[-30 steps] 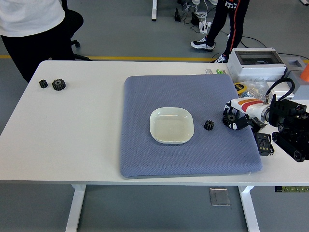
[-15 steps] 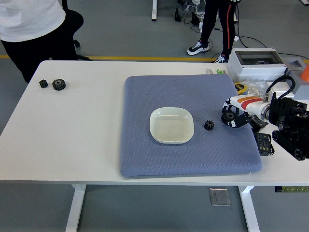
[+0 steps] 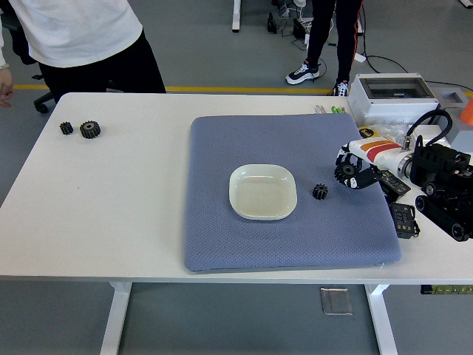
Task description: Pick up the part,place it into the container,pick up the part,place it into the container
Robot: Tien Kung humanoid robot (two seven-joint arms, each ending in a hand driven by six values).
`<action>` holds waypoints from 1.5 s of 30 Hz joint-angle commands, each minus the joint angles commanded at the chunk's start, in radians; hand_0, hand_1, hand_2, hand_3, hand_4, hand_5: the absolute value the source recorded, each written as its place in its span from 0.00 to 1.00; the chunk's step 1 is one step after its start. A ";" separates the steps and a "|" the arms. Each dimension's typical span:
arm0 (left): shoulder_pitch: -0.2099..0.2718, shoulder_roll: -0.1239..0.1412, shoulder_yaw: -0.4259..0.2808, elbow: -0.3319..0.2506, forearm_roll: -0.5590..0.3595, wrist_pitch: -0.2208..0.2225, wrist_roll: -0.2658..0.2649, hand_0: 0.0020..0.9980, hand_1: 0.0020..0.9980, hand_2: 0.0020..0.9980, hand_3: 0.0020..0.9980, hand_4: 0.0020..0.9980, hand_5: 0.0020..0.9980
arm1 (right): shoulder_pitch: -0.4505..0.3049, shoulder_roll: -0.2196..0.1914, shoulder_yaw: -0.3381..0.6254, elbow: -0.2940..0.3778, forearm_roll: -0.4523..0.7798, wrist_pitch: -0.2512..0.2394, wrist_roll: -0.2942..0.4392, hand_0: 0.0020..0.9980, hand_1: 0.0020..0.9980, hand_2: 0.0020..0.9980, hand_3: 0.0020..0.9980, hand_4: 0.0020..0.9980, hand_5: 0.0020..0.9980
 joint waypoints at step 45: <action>0.006 -0.001 0.033 0.000 -0.071 0.039 -0.018 0.63 0.61 0.67 0.56 0.66 0.59 | 0.083 0.067 -0.007 0.358 -0.107 0.012 -0.062 0.26 0.45 0.57 0.52 0.63 0.26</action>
